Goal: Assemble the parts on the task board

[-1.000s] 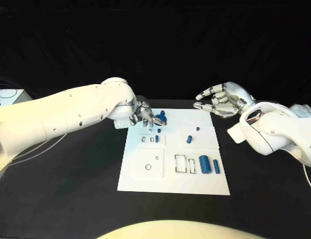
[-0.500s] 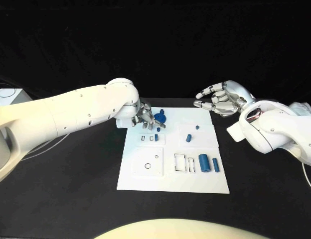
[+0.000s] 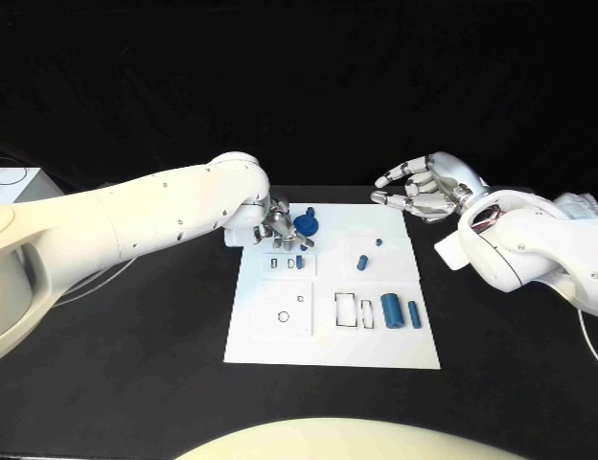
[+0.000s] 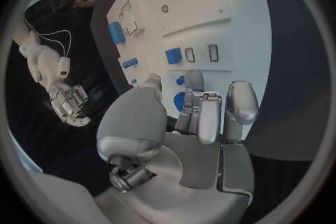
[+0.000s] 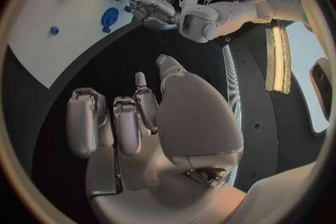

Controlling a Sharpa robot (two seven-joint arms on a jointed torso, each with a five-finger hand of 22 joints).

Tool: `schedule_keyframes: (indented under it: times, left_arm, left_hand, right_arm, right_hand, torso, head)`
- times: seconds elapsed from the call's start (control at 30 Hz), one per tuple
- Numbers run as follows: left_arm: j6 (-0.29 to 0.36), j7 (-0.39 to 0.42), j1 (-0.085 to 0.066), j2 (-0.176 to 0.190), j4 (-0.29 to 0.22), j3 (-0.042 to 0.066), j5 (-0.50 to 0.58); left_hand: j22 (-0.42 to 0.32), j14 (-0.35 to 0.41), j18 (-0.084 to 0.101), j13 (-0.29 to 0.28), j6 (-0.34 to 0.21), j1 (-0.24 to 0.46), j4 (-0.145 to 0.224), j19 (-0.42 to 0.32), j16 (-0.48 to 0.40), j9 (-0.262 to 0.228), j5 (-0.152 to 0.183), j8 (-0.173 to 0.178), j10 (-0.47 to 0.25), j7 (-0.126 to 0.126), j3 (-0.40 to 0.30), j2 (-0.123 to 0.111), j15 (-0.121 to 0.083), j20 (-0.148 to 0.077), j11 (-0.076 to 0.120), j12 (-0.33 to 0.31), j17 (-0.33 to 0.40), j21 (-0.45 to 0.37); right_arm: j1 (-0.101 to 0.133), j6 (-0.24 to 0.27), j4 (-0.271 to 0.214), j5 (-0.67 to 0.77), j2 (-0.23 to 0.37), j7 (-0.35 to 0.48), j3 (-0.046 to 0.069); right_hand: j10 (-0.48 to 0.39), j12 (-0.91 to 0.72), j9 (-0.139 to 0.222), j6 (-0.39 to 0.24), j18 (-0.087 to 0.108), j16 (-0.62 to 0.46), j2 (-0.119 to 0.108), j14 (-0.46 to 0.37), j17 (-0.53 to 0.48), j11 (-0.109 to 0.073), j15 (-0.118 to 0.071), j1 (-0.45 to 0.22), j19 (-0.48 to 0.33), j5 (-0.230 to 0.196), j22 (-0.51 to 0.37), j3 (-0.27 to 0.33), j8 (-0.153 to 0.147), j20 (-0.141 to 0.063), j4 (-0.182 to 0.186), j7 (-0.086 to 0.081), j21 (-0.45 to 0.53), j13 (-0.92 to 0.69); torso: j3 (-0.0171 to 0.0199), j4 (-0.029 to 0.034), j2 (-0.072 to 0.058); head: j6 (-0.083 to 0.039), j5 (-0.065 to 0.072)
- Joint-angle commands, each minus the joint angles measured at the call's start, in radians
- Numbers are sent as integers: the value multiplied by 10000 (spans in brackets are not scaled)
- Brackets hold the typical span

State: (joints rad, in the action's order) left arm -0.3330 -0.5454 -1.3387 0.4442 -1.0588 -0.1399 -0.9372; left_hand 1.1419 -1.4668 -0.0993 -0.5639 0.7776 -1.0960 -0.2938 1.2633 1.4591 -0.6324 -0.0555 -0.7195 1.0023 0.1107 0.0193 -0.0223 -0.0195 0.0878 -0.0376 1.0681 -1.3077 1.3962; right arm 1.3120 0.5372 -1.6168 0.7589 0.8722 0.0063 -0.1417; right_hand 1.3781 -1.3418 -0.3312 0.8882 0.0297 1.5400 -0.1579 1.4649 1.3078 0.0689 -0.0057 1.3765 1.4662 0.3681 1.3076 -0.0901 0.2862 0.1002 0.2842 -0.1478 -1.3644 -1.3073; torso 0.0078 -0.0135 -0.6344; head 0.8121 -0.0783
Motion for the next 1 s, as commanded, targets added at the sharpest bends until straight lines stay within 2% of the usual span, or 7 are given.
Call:
schedule_keyframes:
  times: [0.03,0.37,0.53,0.77,1.0]
  left_arm:
    - [-298,100,37,-61,48,1,10]
    - [-414,196,206,-134,160,-5,38]
    - [-409,270,275,-160,158,-8,70]
    - [-423,313,304,-181,113,-9,80]
    - [-472,343,316,-143,67,-11,78]
  left_hand:
    - [-15,-231,64,12,-40,-21,3,-46,46,-12,-10,8,-69,5,-75,67,7,50,-34,18,-551,31]
    - [-13,-233,64,3,-40,-40,2,-46,49,-15,-8,11,-66,6,-82,65,8,50,-34,22,-557,32]
    - [-24,-234,62,6,-40,-64,3,-56,52,-18,-9,13,-71,7,-96,76,9,51,-33,19,-561,28]
    - [-19,-231,62,-17,-34,-108,3,-56,50,-25,-10,17,-61,4,-126,110,9,51,-33,31,-557,30]
    - [7,-239,66,-66,-9,-474,19,-54,68,-54,-8,66,-33,-10,-302,246,0,49,-21,58,-583,44]
  right_arm:
    - [2,-152,5,67,-14,-2,4]
    - [2,-154,14,72,-48,-32,4]
    - [1,-165,5,99,-88,-46,4]
    - [0,-188,30,125,-130,-64,3]
    - [-1,-224,64,164,-158,-107,1]
  right_hand:
    - [-20,5,-14,-55,150,-45,0,901,2035,-52,-54,89,313,63,1581,-69,57,-92,11,6,52,-599]
    - [-27,12,-15,-58,152,-44,-1,901,2036,-52,-54,87,311,70,1577,-71,59,-92,13,5,60,-591]
    - [-27,12,-15,-58,152,-44,-1,901,2036,-52,-54,87,311,70,1577,-71,59,-92,13,5,60,-591]
    - [-27,12,-15,-58,152,-44,-1,901,2036,-52,-54,87,311,70,1577,-71,59,-92,13,5,60,-591]
    - [-27,12,-15,-58,152,-44,-1,901,2036,-52,-54,87,311,70,1577,-71,59,-92,13,5,60,-591]
  torso:
    - [-5,-8,-7]
    - [1,-23,-18]
    - [3,3,-11]
    - [1,18,-6]
    - [15,1,-4]
  head:
    - [27,24]
    - [86,51]
    - [101,71]
    - [112,59]
    - [113,38]
